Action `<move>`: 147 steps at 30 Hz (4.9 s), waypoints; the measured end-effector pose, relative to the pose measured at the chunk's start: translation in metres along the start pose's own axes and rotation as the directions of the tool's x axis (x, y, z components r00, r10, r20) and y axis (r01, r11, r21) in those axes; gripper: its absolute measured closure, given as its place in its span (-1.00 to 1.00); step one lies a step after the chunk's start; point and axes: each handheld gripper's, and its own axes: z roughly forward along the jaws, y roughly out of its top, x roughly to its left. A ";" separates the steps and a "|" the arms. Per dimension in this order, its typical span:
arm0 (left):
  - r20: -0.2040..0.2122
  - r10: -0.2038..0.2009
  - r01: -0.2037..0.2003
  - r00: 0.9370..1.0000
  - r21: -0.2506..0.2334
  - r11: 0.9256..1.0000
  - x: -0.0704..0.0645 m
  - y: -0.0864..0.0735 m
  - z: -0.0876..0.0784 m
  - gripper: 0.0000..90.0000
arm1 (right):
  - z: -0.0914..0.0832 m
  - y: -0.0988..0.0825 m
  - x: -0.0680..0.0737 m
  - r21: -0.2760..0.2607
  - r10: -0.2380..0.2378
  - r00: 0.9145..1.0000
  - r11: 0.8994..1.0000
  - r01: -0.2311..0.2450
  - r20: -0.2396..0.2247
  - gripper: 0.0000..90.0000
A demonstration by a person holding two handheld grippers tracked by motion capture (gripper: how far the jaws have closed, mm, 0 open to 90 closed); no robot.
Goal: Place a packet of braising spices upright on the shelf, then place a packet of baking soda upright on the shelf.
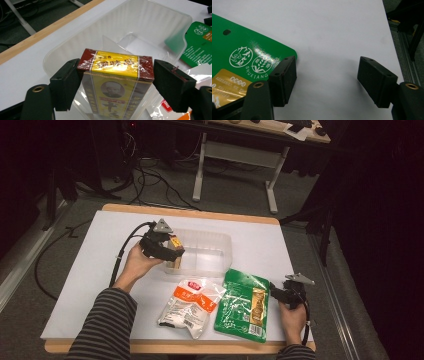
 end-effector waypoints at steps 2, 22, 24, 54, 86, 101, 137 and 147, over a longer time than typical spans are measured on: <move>-0.013 0.003 -0.003 1.000 -0.002 1.000 0.000 -0.001 -0.002 -0.44 | 0.000 0.000 0.000 -0.001 -0.003 1.000 1.000 0.003 0.001 -0.29; -0.069 0.015 -0.014 0.998 0.015 1.000 0.000 -0.005 0.005 -0.31 | 0.000 0.000 0.000 -0.002 -0.003 1.000 1.000 0.003 0.001 -0.29; -0.067 0.005 -0.003 0.998 0.021 1.000 0.001 -0.004 0.003 -0.33 | 0.000 0.000 0.000 -0.002 -0.003 1.000 1.000 0.003 0.000 -0.29; -0.149 -0.174 0.156 0.973 -0.127 0.980 -0.019 -0.058 -0.059 -0.54 | 0.000 0.000 0.000 -0.002 -0.004 1.000 1.000 0.004 -0.004 -0.26; -0.300 -0.321 0.323 0.898 -0.045 0.945 -0.023 -0.145 -0.043 -0.58 | 0.002 0.002 -0.004 0.021 0.034 0.999 0.999 -0.033 -0.039 -0.26; -0.395 -0.334 0.365 0.856 0.002 0.931 -0.021 -0.161 -0.028 -0.61 | -0.012 0.002 -0.013 0.081 0.113 0.977 0.992 -0.100 -0.182 -0.25; -0.417 -0.311 0.342 0.854 0.000 0.940 -0.024 -0.161 -0.028 -0.62 | -0.026 0.012 0.015 0.390 0.339 0.856 0.903 -0.181 -0.389 -0.42; -0.421 -0.311 0.343 0.852 0.001 0.939 -0.024 -0.161 -0.028 -0.64 | -0.024 0.010 0.010 0.404 0.421 0.798 0.881 -0.247 -0.431 -0.44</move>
